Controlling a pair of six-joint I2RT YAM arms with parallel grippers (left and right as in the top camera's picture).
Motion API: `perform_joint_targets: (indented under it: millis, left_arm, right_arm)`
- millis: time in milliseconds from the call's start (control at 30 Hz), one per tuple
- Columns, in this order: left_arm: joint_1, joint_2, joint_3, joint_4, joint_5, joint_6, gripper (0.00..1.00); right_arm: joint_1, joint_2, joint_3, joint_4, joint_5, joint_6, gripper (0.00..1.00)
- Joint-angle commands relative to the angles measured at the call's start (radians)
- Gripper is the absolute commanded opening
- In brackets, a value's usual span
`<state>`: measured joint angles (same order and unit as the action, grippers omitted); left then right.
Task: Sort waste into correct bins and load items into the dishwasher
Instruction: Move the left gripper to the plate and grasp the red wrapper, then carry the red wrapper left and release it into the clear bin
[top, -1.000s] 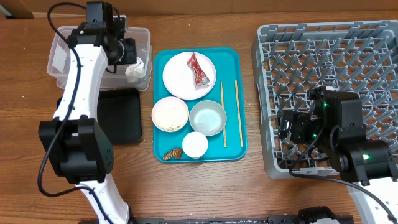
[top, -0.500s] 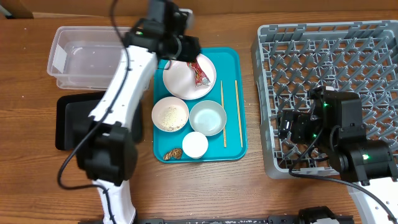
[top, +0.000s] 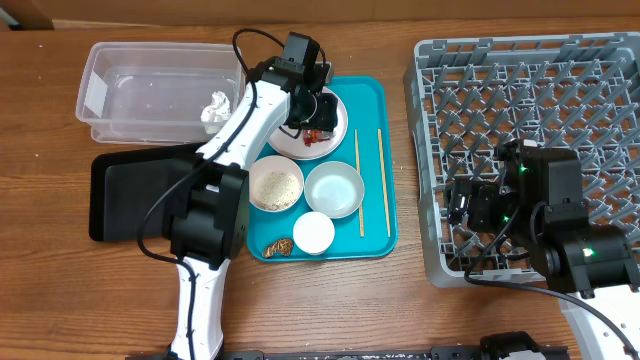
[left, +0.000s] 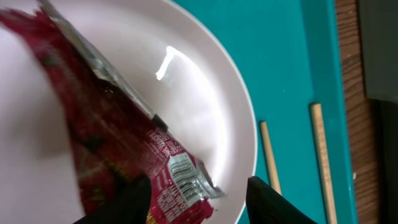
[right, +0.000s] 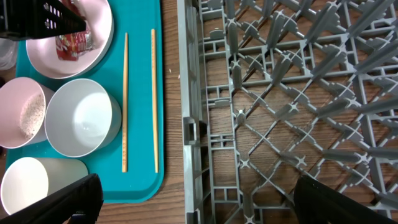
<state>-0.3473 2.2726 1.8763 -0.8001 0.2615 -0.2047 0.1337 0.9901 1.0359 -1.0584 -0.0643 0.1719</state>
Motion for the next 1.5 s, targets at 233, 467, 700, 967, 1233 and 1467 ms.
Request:
perform_joint_targets:
  millis: [233,467,700,967,1233,1467]
  left_arm:
    - [0.003,0.017,0.061,-0.049,-0.007,-0.031,0.57]
    - [0.04,-0.042,0.203,-0.153,-0.01,-0.024,0.61]
    - [0.067,-0.063,0.2,-0.205,-0.09,-0.029,0.61]
    - [0.065,-0.049,0.045,-0.175,-0.136,-0.087,0.64]
    - [0.061,-0.047,-0.076,-0.032,-0.043,-0.1,0.59]
    - [0.032,-0.034,-0.09,0.014,-0.049,-0.11,0.59]
  right_arm:
    - [0.005,-0.014,0.032,-0.002,-0.005,0.005,1.0]
    - [0.005,-0.014,0.032,-0.006,-0.005,0.005,1.0]
    - [0.005,-0.014,0.032,-0.006,-0.005,0.005,1.0]
    - [0.005,-0.014,0.032,-0.006,-0.005,0.005,1.0]
    - [0.005,-0.014,0.032,-0.006,-0.005,0.009,1.0]
    - [0.006,-0.014,0.032,-0.007,-0.005,0.009,1.0]
